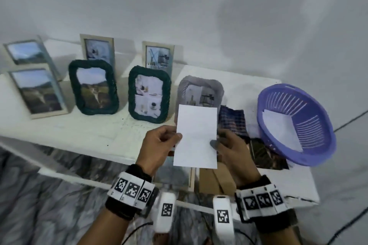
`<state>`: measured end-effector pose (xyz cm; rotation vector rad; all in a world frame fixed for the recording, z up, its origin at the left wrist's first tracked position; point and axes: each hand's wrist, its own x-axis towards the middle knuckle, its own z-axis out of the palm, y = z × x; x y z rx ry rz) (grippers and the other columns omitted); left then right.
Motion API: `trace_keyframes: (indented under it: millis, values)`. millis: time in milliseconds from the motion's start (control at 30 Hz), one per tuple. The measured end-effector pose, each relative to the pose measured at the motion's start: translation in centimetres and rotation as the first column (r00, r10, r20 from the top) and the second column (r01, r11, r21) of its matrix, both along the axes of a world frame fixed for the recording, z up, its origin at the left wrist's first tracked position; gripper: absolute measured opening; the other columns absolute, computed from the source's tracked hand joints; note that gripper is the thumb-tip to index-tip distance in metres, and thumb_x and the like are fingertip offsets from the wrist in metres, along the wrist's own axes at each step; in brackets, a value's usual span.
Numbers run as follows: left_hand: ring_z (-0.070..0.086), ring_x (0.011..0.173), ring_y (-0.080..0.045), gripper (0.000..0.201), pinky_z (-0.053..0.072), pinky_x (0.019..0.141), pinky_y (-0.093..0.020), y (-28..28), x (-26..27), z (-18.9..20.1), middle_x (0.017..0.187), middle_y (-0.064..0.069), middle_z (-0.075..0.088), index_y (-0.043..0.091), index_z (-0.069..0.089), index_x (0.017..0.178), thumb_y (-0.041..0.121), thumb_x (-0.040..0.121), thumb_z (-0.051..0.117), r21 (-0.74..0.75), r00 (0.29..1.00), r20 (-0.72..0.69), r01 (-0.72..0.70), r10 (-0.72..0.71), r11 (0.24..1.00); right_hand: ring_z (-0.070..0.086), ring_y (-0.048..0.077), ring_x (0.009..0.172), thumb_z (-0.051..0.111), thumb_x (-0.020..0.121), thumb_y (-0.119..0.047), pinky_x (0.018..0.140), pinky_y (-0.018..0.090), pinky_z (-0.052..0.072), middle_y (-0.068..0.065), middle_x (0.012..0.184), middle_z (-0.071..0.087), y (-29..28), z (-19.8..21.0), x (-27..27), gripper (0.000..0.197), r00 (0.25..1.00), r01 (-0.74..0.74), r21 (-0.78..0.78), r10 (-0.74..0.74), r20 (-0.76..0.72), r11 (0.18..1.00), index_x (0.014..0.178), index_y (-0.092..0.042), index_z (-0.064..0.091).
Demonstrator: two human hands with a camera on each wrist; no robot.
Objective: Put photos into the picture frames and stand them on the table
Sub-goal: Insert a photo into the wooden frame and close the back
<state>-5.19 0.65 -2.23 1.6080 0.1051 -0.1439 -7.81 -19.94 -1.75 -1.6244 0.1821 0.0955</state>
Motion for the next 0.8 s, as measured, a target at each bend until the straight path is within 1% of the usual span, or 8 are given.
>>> trace_keyframes:
  millis: [100, 200, 267, 333, 400, 500, 567, 800]
  values:
    - [0.069, 0.079, -0.013, 0.007, 0.057, 0.068, -0.028, 3.7, -0.6, -2.9, 0.08, 0.008, 0.073, 0.023, 0.073, 0.095, 0.022, 0.089, 0.069, 0.22, 1.0, 0.004, 0.011, -0.012, 0.975, 0.069, 0.015, 0.085, 0.057, 0.092, 0.004, 0.066, 0.027, 0.056, -0.003, 0.088, 0.074, 2.7, -2.7, -1.6, 0.023, 0.996, 0.061, -0.005, -0.062, -0.061, 0.998, 0.101, -0.016, 0.063]
    - [0.064, 0.079, 0.001, 0.011, 0.051, 0.073, -0.02, 6.6, -0.7, -5.0, 0.088, 0.015, 0.07, 0.026, 0.07, 0.099, 0.028, 0.089, 0.068, 0.432, 0.996, 0.084, -0.019, -0.019, 0.902, 0.07, 0.013, 0.089, 0.06, 0.093, -0.007, 0.079, 0.04, 0.058, -0.008, 0.092, 0.075, 3.7, -4.6, -2.5, 0.024, 0.986, 0.066, -0.097, -0.08, -0.149, 0.993, 0.112, -0.021, 0.064]
    - [0.064, 0.079, -0.002, 0.017, 0.054, 0.076, -0.026, 7.8, -0.5, -6.1, 0.091, 0.012, 0.069, 0.026, 0.068, 0.106, 0.026, 0.089, 0.068, 0.508, 0.993, 0.093, 0.019, -0.077, 0.861, 0.07, 0.014, 0.091, 0.062, 0.086, -0.031, 0.086, 0.049, 0.055, -0.012, 0.096, 0.074, 4.0, -5.5, -2.7, 0.026, 0.986, 0.032, -0.222, -0.066, -0.151, 0.975, 0.112, -0.034, 0.063]
    - [0.064, 0.082, -0.009, 0.024, 0.055, 0.08, -0.034, 8.2, -0.2, -6.8, 0.095, 0.007, 0.067, 0.024, 0.067, 0.113, 0.025, 0.089, 0.067, 0.543, 0.987, 0.072, 0.082, -0.144, 0.835, 0.068, 0.011, 0.084, 0.055, 0.077, -0.048, 0.081, 0.048, 0.055, -0.015, 0.091, 0.072, 4.3, -5.7, -2.6, 0.038, 0.987, -0.057, -0.403, -0.008, -0.159, 0.913, 0.115, -0.043, 0.059]
    - [0.064, 0.085, -0.013, 0.029, 0.055, 0.083, -0.038, 8.2, 0.1, -7.1, 0.098, 0.005, 0.066, 0.023, 0.066, 0.117, 0.025, 0.089, 0.067, 0.555, 0.981, 0.068, 0.114, -0.182, 0.824, 0.063, 0.008, 0.073, 0.054, 0.082, -0.045, 0.072, 0.036, 0.054, -0.012, 0.079, 0.069, 5.5, -4.7, -2.3, 0.037, 0.988, -0.082, -0.568, -0.009, -0.155, 0.819, 0.118, -0.041, 0.059]
    - [0.063, 0.087, -0.013, 0.033, 0.053, 0.085, -0.037, 8.0, 0.3, -7.4, 0.101, 0.004, 0.065, 0.022, 0.064, 0.121, 0.026, 0.089, 0.068, 0.575, 0.969, 0.086, 0.14, -0.23, 0.806, 0.051, 0.003, 0.064, 0.058, 0.092, -0.024, 0.057, 0.006, 0.037, -0.005, 0.08, 0.065, 7.0, -3.8, -2.0, 0.029, 0.993, -0.042, -0.681, -0.045, -0.111, 0.731, 0.12, -0.021, 0.062]
    - [0.062, 0.088, -0.013, 0.035, 0.053, 0.086, -0.037, 8.1, 0.5, -7.6, 0.102, 0.004, 0.065, 0.022, 0.063, 0.123, 0.027, 0.089, 0.068, 0.583, 0.965, 0.087, 0.153, -0.249, 0.798, 0.045, 0.007, 0.064, 0.059, 0.092, -0.021, 0.057, 0.002, 0.034, 0.003, 0.085, 0.064, 7.8, -4.3, -1.8, 0.024, 0.996, -0.02, -0.738, -0.051, -0.073, 0.674, 0.115, -0.012, 0.063]
    - [0.061, 0.085, -0.011, 0.034, 0.054, 0.082, -0.035, 8.4, 0.9, -7.7, 0.1, 0.008, 0.063, 0.026, 0.062, 0.123, 0.032, 0.089, 0.067, 0.594, 0.959, 0.08, 0.174, -0.273, 0.785, 0.054, 0.032, 0.096, 0.061, 0.089, -0.028, 0.079, 0.037, 0.048, 0.013, 0.116, 0.048, 9.7, -6.3, -2.2, 0.046, 0.994, -0.006, -0.847, -0.089, -0.063, 0.531, 0.132, -0.012, 0.055]
